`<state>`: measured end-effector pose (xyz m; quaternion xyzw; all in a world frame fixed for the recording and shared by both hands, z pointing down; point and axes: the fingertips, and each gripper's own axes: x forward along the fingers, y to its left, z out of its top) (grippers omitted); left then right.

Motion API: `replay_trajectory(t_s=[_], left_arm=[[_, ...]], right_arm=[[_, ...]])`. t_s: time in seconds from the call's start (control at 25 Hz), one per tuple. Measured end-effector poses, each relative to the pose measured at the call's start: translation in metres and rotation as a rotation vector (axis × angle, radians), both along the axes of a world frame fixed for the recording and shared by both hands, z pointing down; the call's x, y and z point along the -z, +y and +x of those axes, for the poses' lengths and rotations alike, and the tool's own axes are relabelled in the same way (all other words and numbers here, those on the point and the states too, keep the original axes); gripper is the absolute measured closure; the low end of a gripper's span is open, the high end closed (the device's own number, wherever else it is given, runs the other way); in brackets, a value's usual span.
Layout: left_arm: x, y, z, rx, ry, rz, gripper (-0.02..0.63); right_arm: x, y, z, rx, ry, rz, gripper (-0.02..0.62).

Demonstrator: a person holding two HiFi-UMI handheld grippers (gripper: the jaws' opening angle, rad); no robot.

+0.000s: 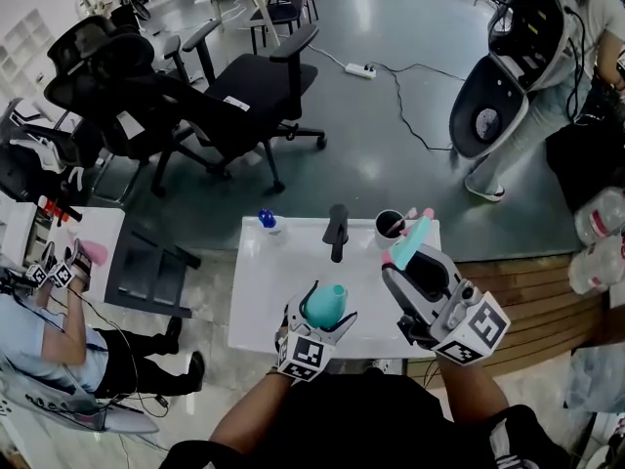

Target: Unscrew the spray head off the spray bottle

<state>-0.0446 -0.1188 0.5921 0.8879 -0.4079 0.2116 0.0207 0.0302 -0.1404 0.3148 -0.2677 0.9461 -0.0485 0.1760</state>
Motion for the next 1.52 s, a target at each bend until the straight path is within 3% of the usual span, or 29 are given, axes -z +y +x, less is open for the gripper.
replay_trajectory(t_s=[0.32,0.56,1.04,1.52], left_arm=[[-0.010,-0.005,-0.009,0.028,0.007,-0.019,0.144],[0.006,-0.013,-0.015,0.054,0.029,0.017,0.144],[0.084,-0.042,-0.024,0.079,0.052,0.173,0.144],[0.099,-0.047,-0.032,0.109,0.113,0.184,0.144]], right_arm=[[0.001,-0.006,0.014,-0.059,0.021,0.028,0.456],[-0.024,-0.009,0.012,-0.090,0.088,0.004,0.456],[-0.074,-0.009,0.008,-0.137,0.250,-0.003,0.456],[-0.122,-0.016,0.018,-0.219,0.365,-0.030,0.456]])
